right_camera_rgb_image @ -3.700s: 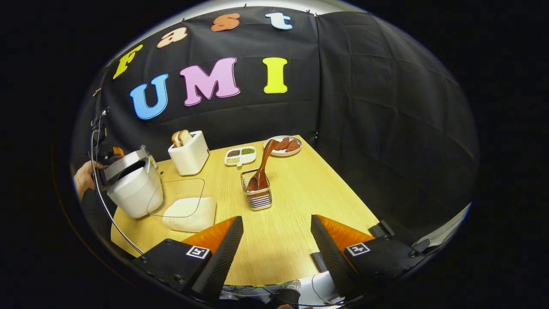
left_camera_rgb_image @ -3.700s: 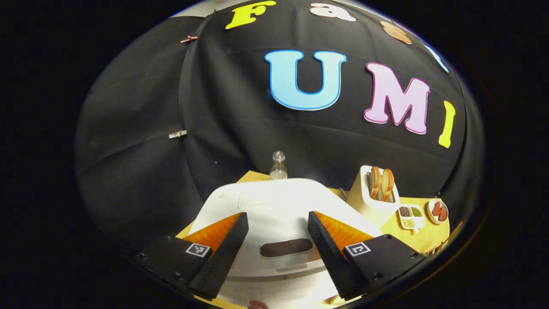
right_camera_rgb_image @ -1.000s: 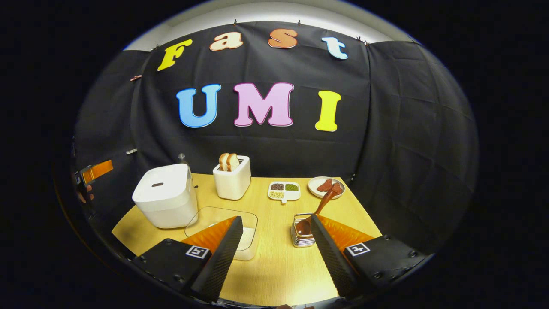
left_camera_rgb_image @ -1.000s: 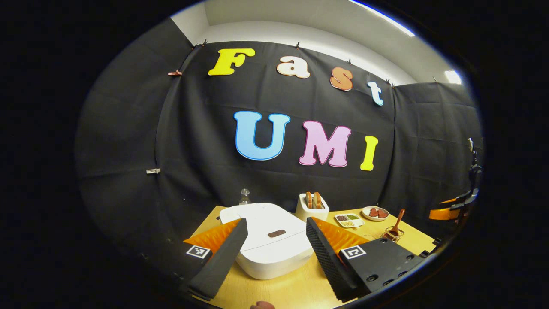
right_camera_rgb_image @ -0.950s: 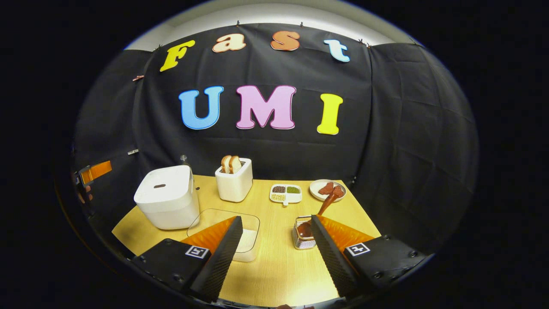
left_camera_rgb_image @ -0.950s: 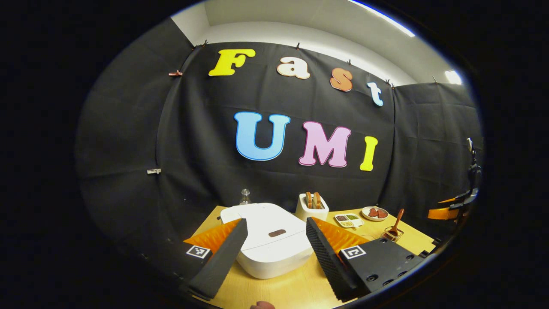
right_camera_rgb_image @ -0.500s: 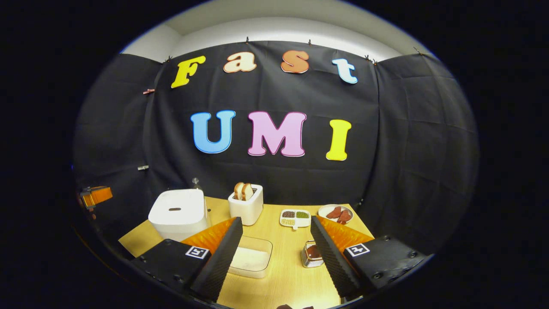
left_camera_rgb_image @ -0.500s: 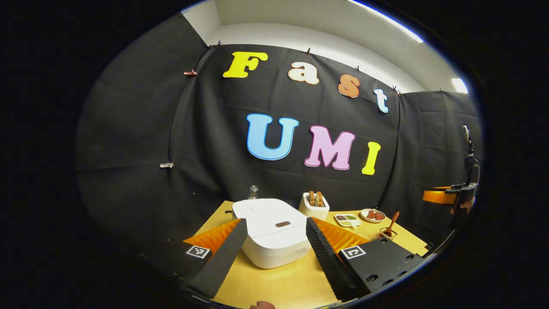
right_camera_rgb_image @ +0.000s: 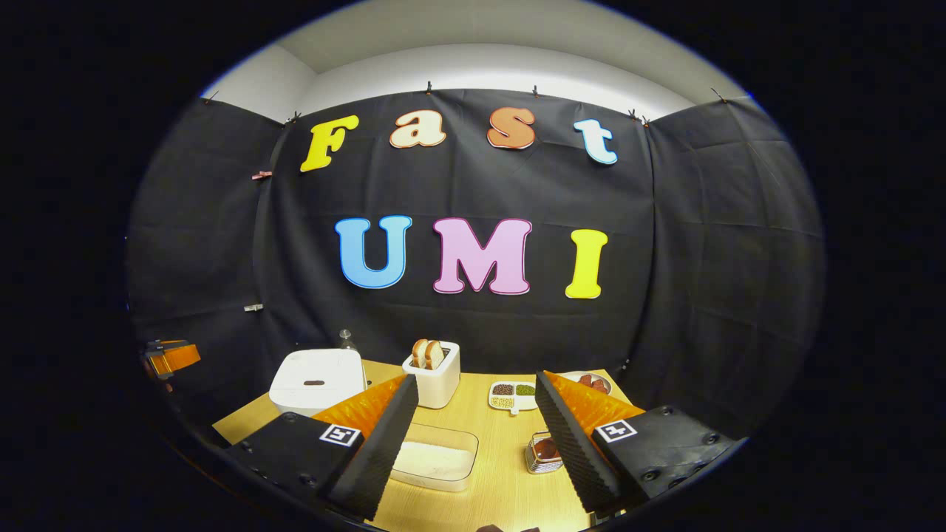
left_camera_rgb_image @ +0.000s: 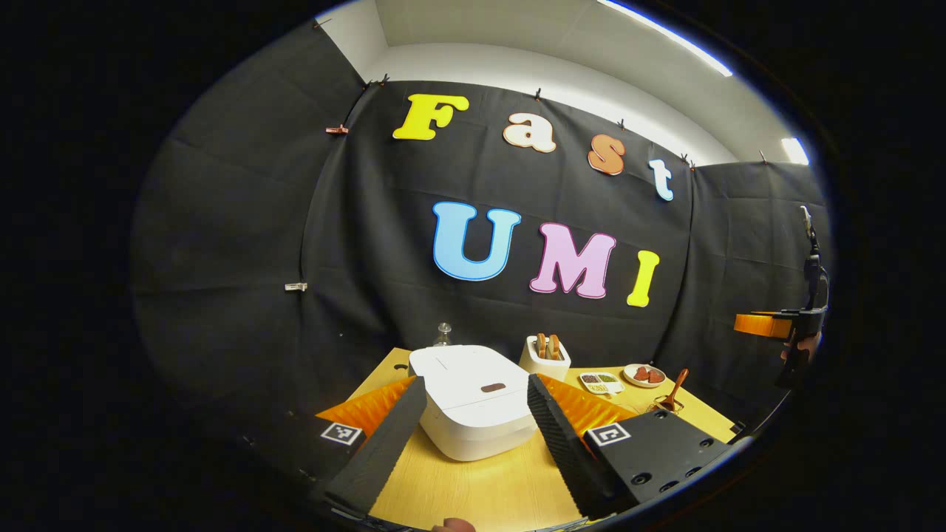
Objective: Close the left gripper, press the button to open the rice cooker; take a wooden spoon from the chopstick holder with the right hand, scoop a spoonful of rice and pour it into the rice cooker, then put the wooden spoon back into the chopstick holder.
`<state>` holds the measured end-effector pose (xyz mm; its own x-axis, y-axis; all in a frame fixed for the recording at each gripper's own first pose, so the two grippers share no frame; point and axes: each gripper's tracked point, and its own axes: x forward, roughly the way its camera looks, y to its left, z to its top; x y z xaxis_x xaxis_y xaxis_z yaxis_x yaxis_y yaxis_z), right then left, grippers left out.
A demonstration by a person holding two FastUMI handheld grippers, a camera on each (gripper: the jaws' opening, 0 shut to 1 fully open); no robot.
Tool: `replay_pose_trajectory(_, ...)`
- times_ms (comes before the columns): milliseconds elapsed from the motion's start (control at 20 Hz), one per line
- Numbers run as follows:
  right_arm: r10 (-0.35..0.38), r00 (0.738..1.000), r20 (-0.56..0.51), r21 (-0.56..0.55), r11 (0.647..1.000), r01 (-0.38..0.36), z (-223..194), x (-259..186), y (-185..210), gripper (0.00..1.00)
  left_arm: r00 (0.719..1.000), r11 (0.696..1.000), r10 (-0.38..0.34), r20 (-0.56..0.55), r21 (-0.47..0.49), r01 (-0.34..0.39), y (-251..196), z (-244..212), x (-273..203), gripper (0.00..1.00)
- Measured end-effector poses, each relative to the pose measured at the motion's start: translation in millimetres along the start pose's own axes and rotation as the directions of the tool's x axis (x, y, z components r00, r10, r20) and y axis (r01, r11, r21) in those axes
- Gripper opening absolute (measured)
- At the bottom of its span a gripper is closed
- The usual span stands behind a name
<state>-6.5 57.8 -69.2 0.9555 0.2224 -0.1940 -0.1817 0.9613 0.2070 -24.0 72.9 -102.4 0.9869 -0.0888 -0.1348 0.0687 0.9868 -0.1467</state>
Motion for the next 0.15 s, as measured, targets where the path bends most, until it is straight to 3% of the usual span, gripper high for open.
replay_pose_trajectory(150,-0.006,1.000,-0.026,-0.030,1.000,0.005,-7.9,-0.7,-3.0,0.99,1.000,1.000,0.010,-0.005,-0.007,-0.010,2.5,-1.9,-2.5,0.95)
